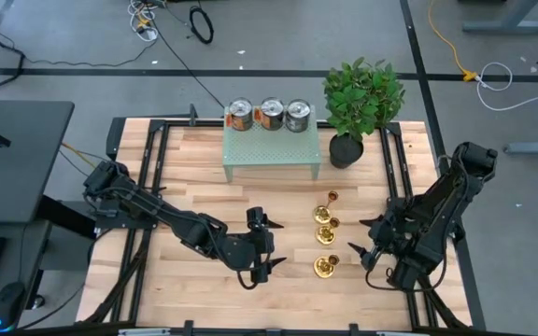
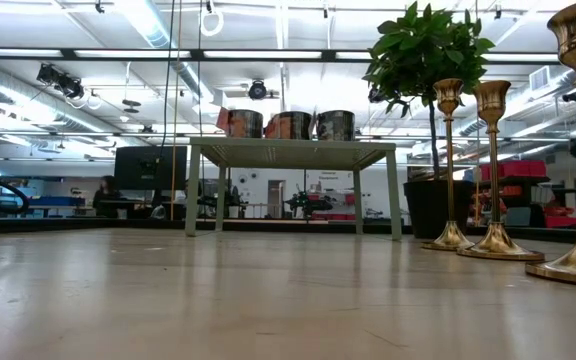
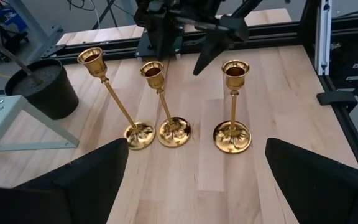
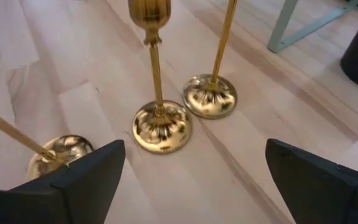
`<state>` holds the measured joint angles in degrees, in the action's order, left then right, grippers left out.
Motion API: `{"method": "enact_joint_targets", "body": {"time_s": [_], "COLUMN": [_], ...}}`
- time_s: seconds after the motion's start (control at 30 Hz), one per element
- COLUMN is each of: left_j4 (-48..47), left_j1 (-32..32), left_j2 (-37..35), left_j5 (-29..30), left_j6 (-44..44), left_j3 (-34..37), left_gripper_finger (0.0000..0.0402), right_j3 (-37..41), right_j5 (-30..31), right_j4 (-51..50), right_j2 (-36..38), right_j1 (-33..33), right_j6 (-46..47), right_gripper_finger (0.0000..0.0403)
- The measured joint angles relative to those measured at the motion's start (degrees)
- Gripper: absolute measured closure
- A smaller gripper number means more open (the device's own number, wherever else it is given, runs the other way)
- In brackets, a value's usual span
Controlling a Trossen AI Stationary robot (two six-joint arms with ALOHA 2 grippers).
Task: Pick & Place candle stick holders
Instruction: Put the center gold candle holder on the shelf
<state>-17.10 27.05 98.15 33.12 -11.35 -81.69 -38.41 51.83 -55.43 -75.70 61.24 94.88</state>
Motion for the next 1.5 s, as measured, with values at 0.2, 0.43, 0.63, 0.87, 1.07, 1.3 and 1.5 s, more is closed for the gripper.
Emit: {"method": "enact_joint_targets", "body": {"time_s": [0.2,0.43,0.63,0.87,1.07,1.3,1.5], "left_j4": [0.0,0.0,0.0,0.0,0.0,0.0,0.0], "left_j1": [0.0,0.0,0.0,0.0,0.0,0.0,0.0], "left_j2": [0.0,0.0,0.0,0.0,0.0,0.0,0.0], "left_j5": [0.0,0.0,0.0,0.0,0.0,0.0,0.0], "left_j6": [0.0,0.0,0.0,0.0,0.0,0.0,0.0], "left_j3": [0.0,0.0,0.0,0.0,0.0,0.0,0.0], "left_gripper_finger": [0.0012,0.0012,0.0012,0.0012,0.0012,0.0012,0.0012], "right_j3": [3.0,3.7,3.7,3.7,3.7,3.7,3.7], "right_j5": [2.7,2.9,4.2,5.5,5.7,5.6,5.1], "right_j4": [2.5,5.7,13.1,21.1,27.5,29.1,30.0], "right_j2": [0.0,0.0,0.0,0.0,0.0,0.0,0.0], "right_j1": [-2.7,-6.3,-9.2,-13.4,-16.8,-18.9,-19.6], "right_j6": [0.6,-3.5,-11.6,-23.8,-32.1,-35.4,-36.0], "right_gripper_finger": [0.0009,0.0009,0.0009,0.0017,0.0061,0.011,0.0181]}}
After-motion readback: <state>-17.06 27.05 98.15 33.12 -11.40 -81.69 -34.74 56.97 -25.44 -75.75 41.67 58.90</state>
